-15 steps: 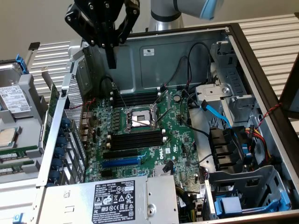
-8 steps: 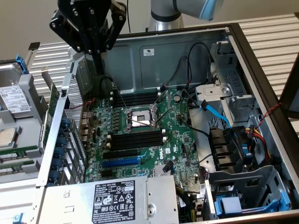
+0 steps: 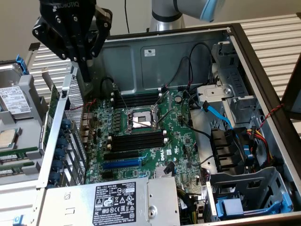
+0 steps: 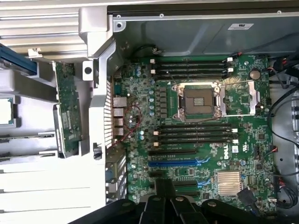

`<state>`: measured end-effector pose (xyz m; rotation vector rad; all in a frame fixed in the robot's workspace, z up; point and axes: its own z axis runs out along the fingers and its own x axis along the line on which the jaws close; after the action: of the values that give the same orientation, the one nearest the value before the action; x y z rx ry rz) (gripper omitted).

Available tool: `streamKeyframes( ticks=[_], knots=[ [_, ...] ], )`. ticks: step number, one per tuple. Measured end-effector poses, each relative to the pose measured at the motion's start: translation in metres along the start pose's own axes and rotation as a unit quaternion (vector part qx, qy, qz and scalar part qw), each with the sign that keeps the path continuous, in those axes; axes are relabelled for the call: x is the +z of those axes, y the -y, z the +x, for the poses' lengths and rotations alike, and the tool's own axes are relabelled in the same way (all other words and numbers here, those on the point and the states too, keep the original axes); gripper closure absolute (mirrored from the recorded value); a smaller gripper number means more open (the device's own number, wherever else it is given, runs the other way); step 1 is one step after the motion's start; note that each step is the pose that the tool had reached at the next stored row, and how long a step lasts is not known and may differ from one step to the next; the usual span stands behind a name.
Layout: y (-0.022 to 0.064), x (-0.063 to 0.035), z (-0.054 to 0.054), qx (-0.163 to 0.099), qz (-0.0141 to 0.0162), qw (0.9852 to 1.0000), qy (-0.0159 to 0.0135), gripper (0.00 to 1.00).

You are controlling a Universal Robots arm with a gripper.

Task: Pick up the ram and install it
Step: 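Reach for the ram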

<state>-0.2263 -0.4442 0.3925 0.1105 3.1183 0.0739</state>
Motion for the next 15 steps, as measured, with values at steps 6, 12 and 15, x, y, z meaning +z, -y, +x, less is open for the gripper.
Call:
streamKeyframes(
  ticks=[6,12,15],
  knots=[
    [0.0052,-0.0004,0.014,0.0,0.0009,1.0,-0.0027,0.89],
    [0.0111,0.0004,0.033,0.0,0.0012,1.0,-0.003,0.89],
    [0.015,0.0008,0.045,0.0,0.0013,1.0,-0.0031,0.89]
  ],
)
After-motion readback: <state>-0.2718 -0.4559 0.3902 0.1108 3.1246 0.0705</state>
